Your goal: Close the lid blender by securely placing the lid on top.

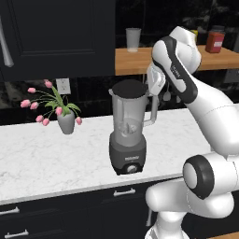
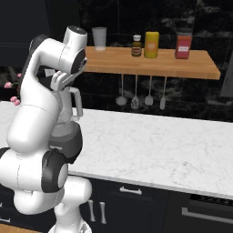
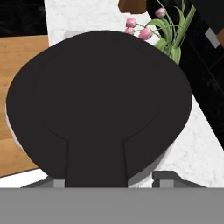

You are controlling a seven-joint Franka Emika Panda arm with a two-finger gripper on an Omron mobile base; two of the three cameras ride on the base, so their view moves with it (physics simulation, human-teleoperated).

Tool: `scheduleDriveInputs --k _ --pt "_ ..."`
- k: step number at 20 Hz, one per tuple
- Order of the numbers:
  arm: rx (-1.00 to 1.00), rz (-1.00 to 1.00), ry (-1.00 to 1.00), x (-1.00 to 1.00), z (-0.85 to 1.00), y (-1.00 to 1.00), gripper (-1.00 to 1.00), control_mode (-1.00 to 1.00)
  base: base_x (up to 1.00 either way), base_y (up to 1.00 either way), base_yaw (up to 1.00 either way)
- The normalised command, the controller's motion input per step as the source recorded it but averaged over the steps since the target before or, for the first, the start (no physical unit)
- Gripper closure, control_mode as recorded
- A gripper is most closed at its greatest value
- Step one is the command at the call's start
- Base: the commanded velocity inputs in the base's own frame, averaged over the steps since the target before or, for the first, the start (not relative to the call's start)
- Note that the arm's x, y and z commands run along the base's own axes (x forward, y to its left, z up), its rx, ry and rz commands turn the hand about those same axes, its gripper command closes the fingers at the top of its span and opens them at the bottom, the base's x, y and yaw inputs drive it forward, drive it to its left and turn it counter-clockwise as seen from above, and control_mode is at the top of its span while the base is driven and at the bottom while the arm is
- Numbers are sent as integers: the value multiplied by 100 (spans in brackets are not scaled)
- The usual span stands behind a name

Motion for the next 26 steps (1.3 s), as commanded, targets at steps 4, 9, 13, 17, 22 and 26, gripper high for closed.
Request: scheduleDriveInputs --k 4,9,13,17,22,26 --pt "0 0 0 0 0 14 -100 -100 0 0 0" --pt "0 0 -4 0 0 0 -100 -100 0 0 0" --pt "0 0 -14 -1 9 -2 -100 -100 0 0 0" --pt "0 0 -20 -29 17 -1 -100 -100 0 0 0" --pt "0 0 -20 -50 10 0 -100 -100 0 0 0" --pt "1 -2 -9 -65 0 -5 -100 -100 0 0 0"
